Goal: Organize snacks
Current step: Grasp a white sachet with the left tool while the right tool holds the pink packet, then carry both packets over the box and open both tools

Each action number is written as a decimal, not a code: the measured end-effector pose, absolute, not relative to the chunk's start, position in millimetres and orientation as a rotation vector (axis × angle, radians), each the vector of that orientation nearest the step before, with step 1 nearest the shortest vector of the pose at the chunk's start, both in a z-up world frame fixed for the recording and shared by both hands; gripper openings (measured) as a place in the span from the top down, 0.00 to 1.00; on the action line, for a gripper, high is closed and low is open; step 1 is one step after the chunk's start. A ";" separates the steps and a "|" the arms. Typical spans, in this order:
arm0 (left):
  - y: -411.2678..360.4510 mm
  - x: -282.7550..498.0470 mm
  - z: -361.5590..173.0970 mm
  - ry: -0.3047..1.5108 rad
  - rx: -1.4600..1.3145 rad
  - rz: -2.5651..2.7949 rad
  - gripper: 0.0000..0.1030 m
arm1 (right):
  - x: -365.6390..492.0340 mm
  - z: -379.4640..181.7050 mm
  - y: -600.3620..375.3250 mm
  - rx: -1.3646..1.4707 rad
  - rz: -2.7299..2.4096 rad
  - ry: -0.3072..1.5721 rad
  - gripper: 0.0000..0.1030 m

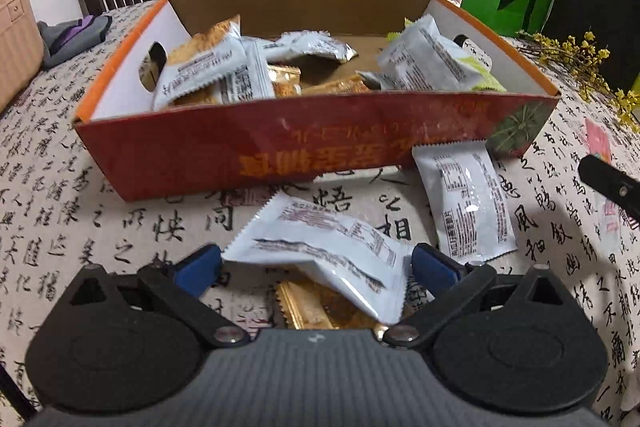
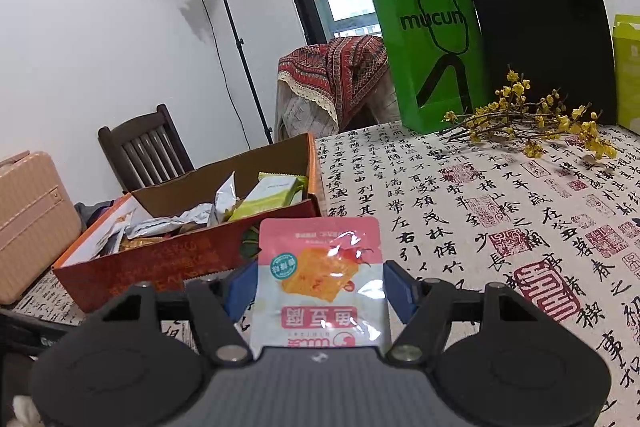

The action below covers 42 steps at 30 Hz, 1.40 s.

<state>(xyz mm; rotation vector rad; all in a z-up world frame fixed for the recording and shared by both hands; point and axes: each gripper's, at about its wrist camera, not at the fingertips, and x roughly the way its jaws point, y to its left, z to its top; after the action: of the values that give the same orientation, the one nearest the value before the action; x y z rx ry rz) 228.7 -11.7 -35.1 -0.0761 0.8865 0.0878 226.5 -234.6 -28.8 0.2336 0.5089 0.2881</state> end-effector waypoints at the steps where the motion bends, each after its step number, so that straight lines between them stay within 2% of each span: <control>1: -13.8 227.8 -36.5 0.879 -0.063 0.091 0.00 | 226.4 -28.6 -234.7 0.234 0.288 0.508 0.35; 10: -14.1 226.6 -36.8 0.864 -0.063 0.111 0.01 | 227.8 -29.6 -234.2 0.234 0.291 0.512 0.35; 12: -14.2 225.0 -35.8 0.847 -0.058 0.115 0.10 | 228.3 -30.1 -233.6 0.232 0.292 0.514 0.35; 15: -13.5 221.5 -33.6 0.828 -0.051 0.110 0.18 | 229.1 -30.6 -233.0 0.229 0.292 0.517 0.35; 18: -10.4 217.2 -32.9 0.810 -0.058 0.109 0.21 | 229.5 -30.7 -233.7 0.227 0.293 0.518 0.35; 42: 14.0 152.1 32.3 0.529 -0.095 0.056 0.22 | 220.3 -22.1 -225.8 0.182 0.310 0.455 0.35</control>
<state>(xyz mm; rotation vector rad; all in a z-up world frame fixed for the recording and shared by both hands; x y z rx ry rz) 152.1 14.0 32.3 -0.0946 0.5293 0.0557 220.3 -225.8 -22.1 0.1820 0.4553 0.3100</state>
